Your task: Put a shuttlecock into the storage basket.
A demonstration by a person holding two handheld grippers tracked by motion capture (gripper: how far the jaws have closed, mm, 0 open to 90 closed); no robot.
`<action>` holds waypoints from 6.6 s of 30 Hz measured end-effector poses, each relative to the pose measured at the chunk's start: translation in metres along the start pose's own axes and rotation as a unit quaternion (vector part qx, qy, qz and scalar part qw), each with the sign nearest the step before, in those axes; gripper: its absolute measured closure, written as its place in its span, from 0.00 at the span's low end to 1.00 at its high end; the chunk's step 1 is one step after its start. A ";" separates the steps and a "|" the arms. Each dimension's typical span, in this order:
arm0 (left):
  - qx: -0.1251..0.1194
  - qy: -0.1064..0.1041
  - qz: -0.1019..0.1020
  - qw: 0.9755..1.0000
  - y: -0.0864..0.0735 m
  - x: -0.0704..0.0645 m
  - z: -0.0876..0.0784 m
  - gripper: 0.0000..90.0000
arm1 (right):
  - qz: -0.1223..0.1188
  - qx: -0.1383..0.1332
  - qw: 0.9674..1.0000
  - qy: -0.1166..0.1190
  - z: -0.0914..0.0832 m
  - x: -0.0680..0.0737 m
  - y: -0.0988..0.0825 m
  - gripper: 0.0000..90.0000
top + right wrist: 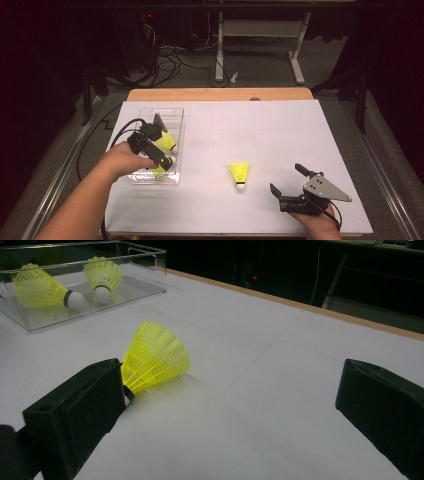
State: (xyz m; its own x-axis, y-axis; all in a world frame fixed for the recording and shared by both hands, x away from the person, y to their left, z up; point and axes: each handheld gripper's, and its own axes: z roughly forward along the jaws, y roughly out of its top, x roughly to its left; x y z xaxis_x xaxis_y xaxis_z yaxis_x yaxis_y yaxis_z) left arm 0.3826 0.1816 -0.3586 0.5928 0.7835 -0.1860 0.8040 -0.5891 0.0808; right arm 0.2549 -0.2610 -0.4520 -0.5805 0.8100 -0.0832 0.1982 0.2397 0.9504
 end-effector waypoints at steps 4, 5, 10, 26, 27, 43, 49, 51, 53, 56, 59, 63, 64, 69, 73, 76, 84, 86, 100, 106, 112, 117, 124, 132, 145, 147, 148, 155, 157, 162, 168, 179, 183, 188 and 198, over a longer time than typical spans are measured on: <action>-0.006 -0.001 0.004 1.000 0.001 -0.002 0.001 0.01 | 0.000 0.000 1.000 0.000 0.000 0.000 0.000 0.00; -0.006 -0.002 0.006 1.000 0.001 -0.002 0.001 0.01 | 0.000 0.000 1.000 0.000 0.000 0.000 0.000 0.00; -0.007 -0.003 0.014 1.000 0.003 -0.005 0.003 0.01 | 0.001 0.000 1.000 0.000 0.000 0.000 0.000 0.00; -0.040 -0.023 0.045 0.998 0.010 -0.019 0.006 0.01 | 0.001 0.002 1.000 0.003 0.002 0.000 -0.001 0.00; -0.039 -0.022 0.046 0.998 0.010 -0.020 0.007 0.01 | 0.001 0.003 1.000 0.003 0.002 0.000 -0.001 0.00; -0.034 -0.020 0.080 0.996 0.026 -0.045 0.008 0.01 | 0.001 0.001 1.000 0.004 0.002 -0.001 -0.001 0.00; -0.032 -0.021 0.089 0.995 0.032 -0.053 0.009 0.01 | 0.001 0.002 1.000 0.006 0.002 0.000 -0.001 0.00; -0.027 -0.020 0.092 0.995 0.033 -0.055 0.011 0.01 | 0.000 0.003 1.000 0.006 0.002 0.000 -0.001 0.00; -0.025 -0.021 0.094 0.995 0.034 -0.056 0.012 0.01 | 0.001 0.002 1.000 0.006 0.002 0.000 -0.001 0.00; -0.026 -0.020 0.094 0.995 0.036 -0.058 0.013 0.01 | 0.003 0.002 1.000 0.005 0.001 -0.001 -0.002 0.00; -0.027 -0.023 0.100 0.994 0.039 -0.062 0.012 0.01 | 0.002 0.002 1.000 0.005 0.001 -0.001 -0.001 0.00; -0.027 -0.024 0.106 0.994 0.043 -0.068 0.013 0.01 | 0.002 0.001 1.000 0.005 0.001 -0.001 -0.001 0.00; -0.028 -0.024 0.108 0.993 0.044 -0.069 0.013 0.01 | 0.001 0.001 1.000 0.005 0.000 -0.001 -0.001 0.00; -0.024 -0.024 0.122 0.992 0.050 -0.077 0.014 0.01 | 0.001 -0.001 1.000 0.003 -0.001 -0.002 -0.001 0.00; -0.027 -0.028 0.125 0.991 0.054 -0.081 0.014 0.01 | 0.000 -0.001 1.000 0.002 -0.002 -0.003 -0.001 0.00; -0.031 -0.029 0.130 0.991 0.057 -0.085 0.015 0.02 | 0.001 0.000 1.000 0.002 -0.002 -0.003 -0.001 0.00; -0.035 -0.029 0.140 0.989 0.068 -0.096 0.022 0.02 | 0.003 0.000 1.000 0.002 -0.002 -0.003 -0.001 0.00; -0.037 -0.030 0.140 0.989 0.072 -0.098 0.023 0.02 | 0.003 -0.001 1.000 0.002 -0.003 -0.003 -0.001 0.00; -0.022 -0.040 0.164 0.985 0.099 -0.120 0.043 0.03 | 0.006 -0.004 1.000 0.001 -0.005 -0.005 -0.001 0.00; -0.024 -0.042 0.171 0.984 0.109 -0.127 0.048 0.05 | 0.005 -0.004 1.000 0.001 -0.005 -0.005 -0.001 0.00; -0.021 -0.044 0.183 0.982 0.119 -0.135 0.054 0.07 | 0.004 -0.004 1.000 0.002 -0.005 -0.005 -0.001 0.00; -0.019 -0.044 0.193 0.980 0.126 -0.143 0.059 0.10 | 0.005 -0.005 1.000 0.001 -0.005 -0.005 -0.001 0.00; -0.012 -0.049 0.206 0.977 0.132 -0.150 0.065 0.18 | 0.005 -0.005 1.000 0.002 -0.005 -0.005 -0.002 0.00; -0.015 -0.056 0.206 0.977 0.135 -0.149 0.067 0.27 | 0.005 -0.005 1.000 0.002 -0.005 -0.005 -0.002 0.00; -0.012 -0.045 0.221 0.974 0.134 -0.153 0.074 0.54 | 0.007 -0.005 1.000 0.002 -0.006 -0.005 -0.002 0.00; -0.010 -0.043 0.223 0.974 0.134 -0.153 0.075 0.58 | 0.006 -0.005 1.000 0.002 -0.006 -0.005 -0.002 0.00; -0.009 -0.043 0.224 0.974 0.134 -0.153 0.075 0.59 | 0.007 -0.004 1.000 0.002 -0.006 -0.005 -0.002 0.00; 0.000 -0.037 0.233 0.972 0.133 -0.153 0.079 0.69 | 0.008 -0.004 1.000 0.001 -0.006 -0.006 -0.002 0.00; -0.002 -0.035 0.233 0.972 0.133 -0.153 0.078 0.71 | 0.008 -0.005 1.000 0.001 -0.006 -0.006 -0.002 0.00; -0.003 -0.036 0.233 0.972 0.132 -0.151 0.076 0.79 | 0.008 -0.005 1.000 0.001 -0.006 -0.006 -0.002 0.00; 0.000 -0.039 0.239 0.970 0.131 -0.150 0.075 0.88 | 0.008 -0.005 1.000 0.001 -0.006 -0.006 -0.002 0.00; 0.004 -0.054 0.245 0.968 0.127 -0.147 0.075 1.00 | 0.009 -0.004 1.000 0.001 -0.005 -0.006 -0.002 0.00; -0.002 -0.058 0.245 0.968 0.126 -0.145 0.072 1.00 | 0.008 -0.004 1.000 0.000 -0.005 -0.005 -0.002 0.00; -0.007 -0.065 0.240 0.968 0.124 -0.146 0.067 1.00 | 0.007 -0.004 1.000 0.000 -0.005 -0.005 -0.002 0.00; -0.023 -0.071 0.241 0.968 0.119 -0.145 0.051 1.00 | 0.007 -0.004 1.000 0.000 -0.005 -0.004 -0.001 0.00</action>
State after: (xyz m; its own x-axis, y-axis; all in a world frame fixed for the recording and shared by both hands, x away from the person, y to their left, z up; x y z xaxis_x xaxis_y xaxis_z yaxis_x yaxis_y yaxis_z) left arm 0.3900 -0.0120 -0.3716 0.8897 0.3836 -0.2477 0.4393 -0.8671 0.2350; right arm 0.2534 -0.2671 -0.4517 -0.5781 0.8130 -0.0691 0.2010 0.2240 0.9537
